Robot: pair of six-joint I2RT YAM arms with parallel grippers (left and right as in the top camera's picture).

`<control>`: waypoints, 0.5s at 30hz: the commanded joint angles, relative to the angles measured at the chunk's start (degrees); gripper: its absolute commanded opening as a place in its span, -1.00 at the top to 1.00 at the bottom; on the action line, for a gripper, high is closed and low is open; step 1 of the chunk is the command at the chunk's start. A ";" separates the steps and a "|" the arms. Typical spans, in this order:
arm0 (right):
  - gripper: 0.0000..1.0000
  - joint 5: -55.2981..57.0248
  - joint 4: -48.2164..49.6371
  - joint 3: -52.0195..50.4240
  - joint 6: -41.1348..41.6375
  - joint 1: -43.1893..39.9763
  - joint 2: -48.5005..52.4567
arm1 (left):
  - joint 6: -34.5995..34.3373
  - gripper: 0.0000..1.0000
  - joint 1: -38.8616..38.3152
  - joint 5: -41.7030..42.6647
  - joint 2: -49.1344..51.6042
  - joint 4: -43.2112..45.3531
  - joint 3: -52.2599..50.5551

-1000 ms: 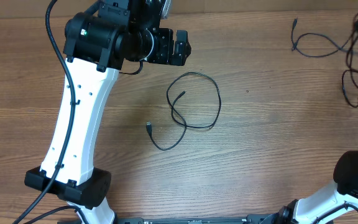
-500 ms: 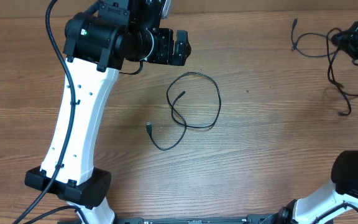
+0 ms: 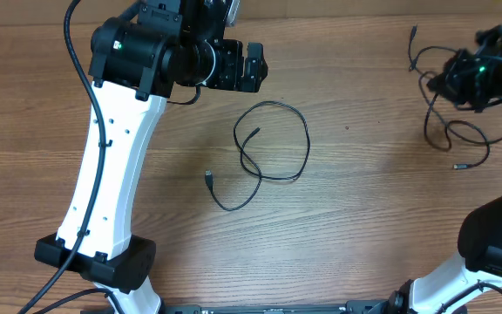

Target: Untangle cables

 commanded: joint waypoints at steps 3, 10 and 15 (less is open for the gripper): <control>0.85 0.59 2.71 -5.57 -0.11 1.14 -0.26 | 0.83 -1.00 -0.28 0.44 0.00 0.04 -0.20; 0.64 0.63 3.58 -6.78 -0.13 3.08 -0.26 | 0.83 -0.99 -0.28 0.46 0.00 0.04 -0.20; -0.32 1.27 4.15 -6.78 -0.13 4.48 -0.26 | 0.83 -0.99 -0.28 0.46 0.00 0.04 -0.20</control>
